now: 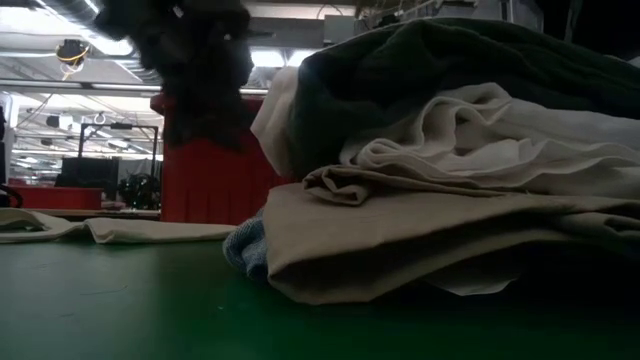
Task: Fold Laundry from Bin
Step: Fold the white underwear
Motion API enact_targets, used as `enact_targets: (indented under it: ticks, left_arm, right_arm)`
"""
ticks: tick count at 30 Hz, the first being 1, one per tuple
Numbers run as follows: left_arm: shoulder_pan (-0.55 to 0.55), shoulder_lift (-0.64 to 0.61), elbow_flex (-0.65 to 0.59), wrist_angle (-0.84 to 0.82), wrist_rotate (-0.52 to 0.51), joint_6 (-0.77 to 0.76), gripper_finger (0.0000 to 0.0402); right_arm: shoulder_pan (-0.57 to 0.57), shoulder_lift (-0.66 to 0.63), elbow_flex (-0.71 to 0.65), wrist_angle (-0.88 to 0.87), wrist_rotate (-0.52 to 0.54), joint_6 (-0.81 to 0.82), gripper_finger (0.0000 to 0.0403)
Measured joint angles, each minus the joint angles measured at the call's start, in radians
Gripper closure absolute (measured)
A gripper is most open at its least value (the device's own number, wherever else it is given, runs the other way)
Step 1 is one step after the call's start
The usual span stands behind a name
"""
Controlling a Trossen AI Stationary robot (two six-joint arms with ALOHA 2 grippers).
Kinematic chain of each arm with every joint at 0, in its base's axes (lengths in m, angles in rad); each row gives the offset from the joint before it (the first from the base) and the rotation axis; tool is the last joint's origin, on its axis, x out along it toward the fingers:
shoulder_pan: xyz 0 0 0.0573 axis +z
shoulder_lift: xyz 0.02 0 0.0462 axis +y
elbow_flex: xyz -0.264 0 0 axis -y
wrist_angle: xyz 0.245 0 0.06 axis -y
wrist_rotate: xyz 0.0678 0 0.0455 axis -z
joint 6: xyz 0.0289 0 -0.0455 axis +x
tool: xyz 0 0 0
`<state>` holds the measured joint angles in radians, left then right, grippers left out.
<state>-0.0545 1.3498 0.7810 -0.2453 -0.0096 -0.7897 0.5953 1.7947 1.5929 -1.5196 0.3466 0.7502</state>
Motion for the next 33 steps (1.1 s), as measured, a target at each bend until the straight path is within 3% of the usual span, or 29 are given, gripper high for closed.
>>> enact_targets:
  ticks: [7, 9, 21, 33]
  left_arm:
    - [-0.015, 0.000, -0.222, 0.576, 0.007, -0.098, 0.0262]
    - [-0.015, 0.000, -0.253, 0.659, -0.021, -0.098, 0.0262]
    - [-0.039, 0.017, -0.264, 0.605, -0.157, -0.098, 0.0262]
    - [-0.086, 0.142, -0.264, 0.649, -0.162, -0.099, 0.0262]
  right_arm:
    - [0.000, 0.000, 0.000, 0.002, 0.000, 0.000, 0.0249]
    - [0.000, 0.000, 0.000, 0.002, 0.000, 0.000, 0.0249]
    - [0.000, 0.000, 0.000, 0.002, 0.000, 0.000, 0.0249]
    - [0.000, 0.000, 0.000, 0.002, 0.000, 0.000, 0.0249]
